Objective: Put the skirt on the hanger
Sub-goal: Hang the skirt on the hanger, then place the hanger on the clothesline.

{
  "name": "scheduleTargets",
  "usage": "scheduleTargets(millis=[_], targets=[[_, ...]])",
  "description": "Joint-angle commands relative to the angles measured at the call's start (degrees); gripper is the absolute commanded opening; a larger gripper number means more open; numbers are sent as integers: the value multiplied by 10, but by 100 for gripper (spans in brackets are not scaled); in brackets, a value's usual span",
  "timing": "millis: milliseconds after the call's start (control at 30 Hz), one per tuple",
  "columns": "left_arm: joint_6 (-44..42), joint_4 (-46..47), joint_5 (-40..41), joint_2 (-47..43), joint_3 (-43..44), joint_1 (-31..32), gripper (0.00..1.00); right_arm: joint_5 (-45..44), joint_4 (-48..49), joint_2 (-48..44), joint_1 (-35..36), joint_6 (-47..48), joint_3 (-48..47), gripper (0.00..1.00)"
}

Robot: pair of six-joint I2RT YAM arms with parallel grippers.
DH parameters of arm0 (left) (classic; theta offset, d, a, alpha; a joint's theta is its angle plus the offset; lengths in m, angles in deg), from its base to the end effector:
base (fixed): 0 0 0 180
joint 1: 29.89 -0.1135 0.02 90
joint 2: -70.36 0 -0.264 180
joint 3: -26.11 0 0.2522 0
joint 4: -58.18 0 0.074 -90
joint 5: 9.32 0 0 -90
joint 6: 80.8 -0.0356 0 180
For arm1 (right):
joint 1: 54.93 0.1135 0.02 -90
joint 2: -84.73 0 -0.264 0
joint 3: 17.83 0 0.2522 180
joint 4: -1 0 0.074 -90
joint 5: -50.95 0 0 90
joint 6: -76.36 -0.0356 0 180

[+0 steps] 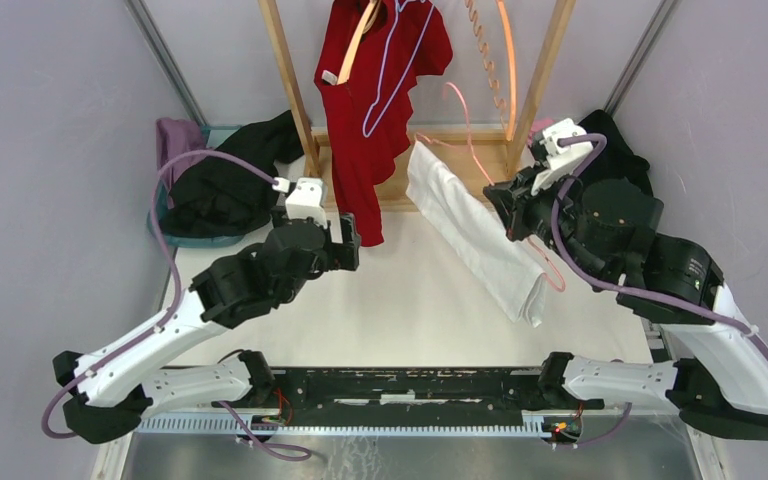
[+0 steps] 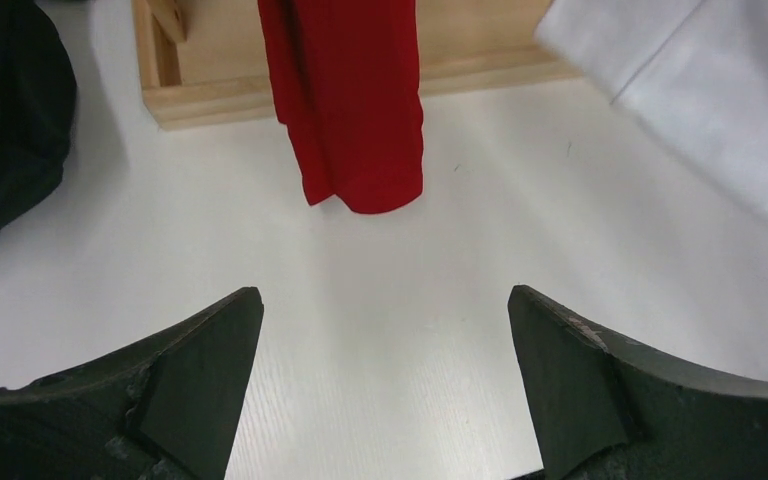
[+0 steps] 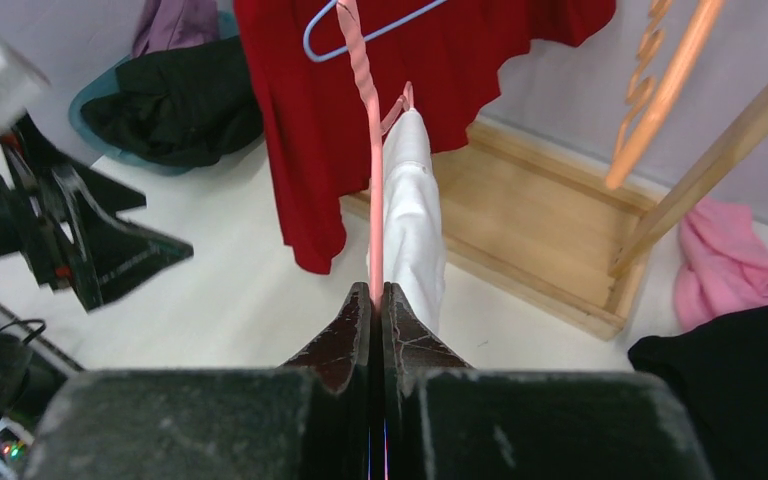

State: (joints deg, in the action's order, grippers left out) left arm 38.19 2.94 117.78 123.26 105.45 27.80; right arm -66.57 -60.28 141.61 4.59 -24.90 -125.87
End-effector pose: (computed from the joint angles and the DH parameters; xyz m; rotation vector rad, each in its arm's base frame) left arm 0.1124 -0.1375 0.3870 0.1079 1.9756 -0.3141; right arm 0.0841 0.1105 0.5125 -0.3805 1.7105 0.4897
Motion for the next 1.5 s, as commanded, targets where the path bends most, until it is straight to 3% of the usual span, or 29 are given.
scheduleTargets(millis=[0, 633, 1067, 1467], targets=[[32, 23, -52, 8, -32, -10, 99, -77, 54, 27, 1, 50, -76, 1], [41, 34, -89, -21, -62, -13, 99, -184, 169, 181, -11, 158, -200, 1], [41, 40, -93, -21, -67, -13, 99, -93, 138, 311, -160, 109, -332, 1], [33, 52, -100, -7, -71, -16, 99, -6, 149, 368, -227, 87, -379, 1]])
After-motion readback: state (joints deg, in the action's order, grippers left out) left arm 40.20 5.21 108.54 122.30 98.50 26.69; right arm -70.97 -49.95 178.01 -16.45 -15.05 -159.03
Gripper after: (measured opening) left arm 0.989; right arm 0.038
